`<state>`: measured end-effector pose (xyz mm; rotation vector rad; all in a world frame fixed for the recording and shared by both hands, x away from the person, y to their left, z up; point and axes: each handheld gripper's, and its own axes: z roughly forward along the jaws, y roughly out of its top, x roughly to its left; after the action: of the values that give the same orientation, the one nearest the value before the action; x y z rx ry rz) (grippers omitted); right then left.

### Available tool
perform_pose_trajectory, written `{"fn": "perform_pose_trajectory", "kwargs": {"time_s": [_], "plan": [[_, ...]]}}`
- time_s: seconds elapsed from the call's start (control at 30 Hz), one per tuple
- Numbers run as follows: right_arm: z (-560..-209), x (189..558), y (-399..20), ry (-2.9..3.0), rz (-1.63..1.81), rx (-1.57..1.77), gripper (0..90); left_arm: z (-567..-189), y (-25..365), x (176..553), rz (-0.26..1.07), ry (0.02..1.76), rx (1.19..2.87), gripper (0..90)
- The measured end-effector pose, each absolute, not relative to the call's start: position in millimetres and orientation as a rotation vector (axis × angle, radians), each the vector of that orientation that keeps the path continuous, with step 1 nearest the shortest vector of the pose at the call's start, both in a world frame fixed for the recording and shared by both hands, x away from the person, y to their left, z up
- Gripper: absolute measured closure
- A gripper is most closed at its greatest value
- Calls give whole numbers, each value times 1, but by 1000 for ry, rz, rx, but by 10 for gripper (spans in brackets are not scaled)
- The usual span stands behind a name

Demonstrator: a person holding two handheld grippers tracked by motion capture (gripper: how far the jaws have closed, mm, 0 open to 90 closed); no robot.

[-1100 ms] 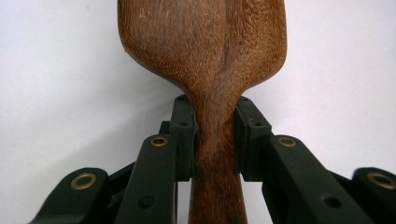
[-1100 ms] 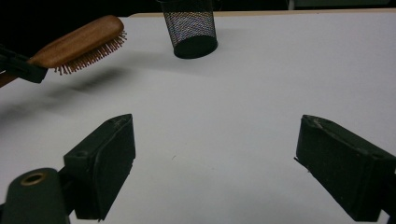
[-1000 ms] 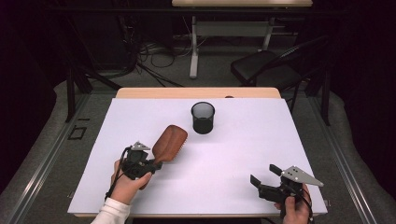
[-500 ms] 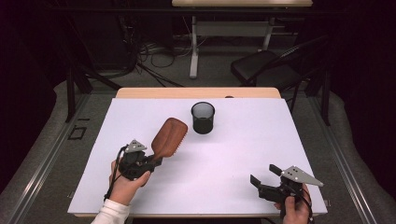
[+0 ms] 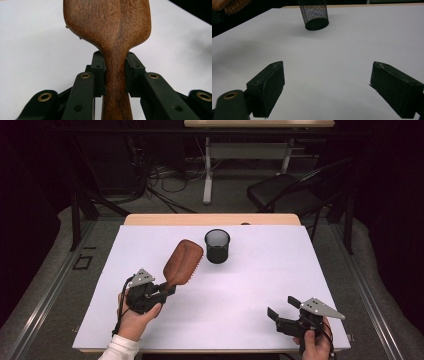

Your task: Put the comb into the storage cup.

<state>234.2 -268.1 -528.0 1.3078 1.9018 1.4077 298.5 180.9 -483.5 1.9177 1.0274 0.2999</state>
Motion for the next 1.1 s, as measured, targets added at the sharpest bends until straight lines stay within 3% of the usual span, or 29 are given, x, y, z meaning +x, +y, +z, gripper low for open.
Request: {"fn": "perform_pose_trajectory", "kwargs": {"time_s": [0.5,1.1], "plan": [[-529,236,-266,1901,1405,1311,118,-475,181,296,341,981,1836,722],[-529,236,-266,1897,1387,1320,118,-458,155,306,336,908,1819,722]]}}
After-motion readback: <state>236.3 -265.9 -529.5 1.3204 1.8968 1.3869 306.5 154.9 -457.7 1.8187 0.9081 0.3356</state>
